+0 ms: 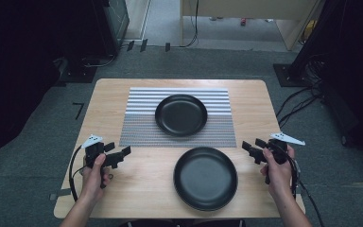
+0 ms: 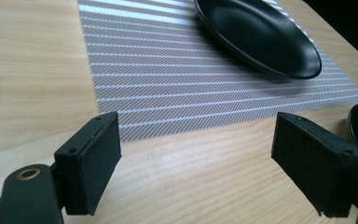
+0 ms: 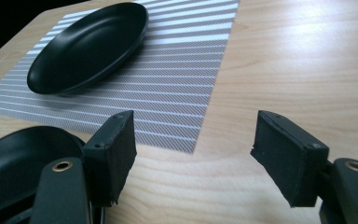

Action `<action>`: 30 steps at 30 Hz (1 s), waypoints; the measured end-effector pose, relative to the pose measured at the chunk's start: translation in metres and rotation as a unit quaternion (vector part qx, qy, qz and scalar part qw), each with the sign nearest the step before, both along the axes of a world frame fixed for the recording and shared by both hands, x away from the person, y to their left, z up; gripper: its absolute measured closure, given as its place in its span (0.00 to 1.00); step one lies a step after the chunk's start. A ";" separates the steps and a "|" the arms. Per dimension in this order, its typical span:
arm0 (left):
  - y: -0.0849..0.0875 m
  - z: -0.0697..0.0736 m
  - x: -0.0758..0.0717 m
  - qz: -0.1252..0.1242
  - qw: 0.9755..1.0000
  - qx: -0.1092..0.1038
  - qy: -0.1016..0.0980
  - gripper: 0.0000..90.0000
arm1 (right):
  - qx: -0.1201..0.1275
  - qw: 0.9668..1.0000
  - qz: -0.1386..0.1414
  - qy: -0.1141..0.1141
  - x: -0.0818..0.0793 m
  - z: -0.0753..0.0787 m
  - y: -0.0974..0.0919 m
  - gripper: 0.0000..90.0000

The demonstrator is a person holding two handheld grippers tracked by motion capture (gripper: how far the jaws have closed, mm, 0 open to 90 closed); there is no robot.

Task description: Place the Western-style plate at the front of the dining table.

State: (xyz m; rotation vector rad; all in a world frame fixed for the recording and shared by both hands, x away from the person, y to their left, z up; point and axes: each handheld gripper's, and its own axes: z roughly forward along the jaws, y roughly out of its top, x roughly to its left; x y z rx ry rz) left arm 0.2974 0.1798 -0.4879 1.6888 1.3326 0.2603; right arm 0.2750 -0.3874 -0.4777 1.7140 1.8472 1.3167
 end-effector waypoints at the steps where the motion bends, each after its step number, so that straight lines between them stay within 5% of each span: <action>1: 0.001 0.000 -0.001 0.001 1.000 -0.001 0.000 0.17 | -0.001 1.000 -0.003 0.002 -0.003 -0.002 -0.003 0.33; 30: 0.058 -0.023 -0.044 0.052 0.998 0.023 0.019 0.17 | -0.010 0.999 -0.044 0.025 -0.058 -0.027 -0.054 0.32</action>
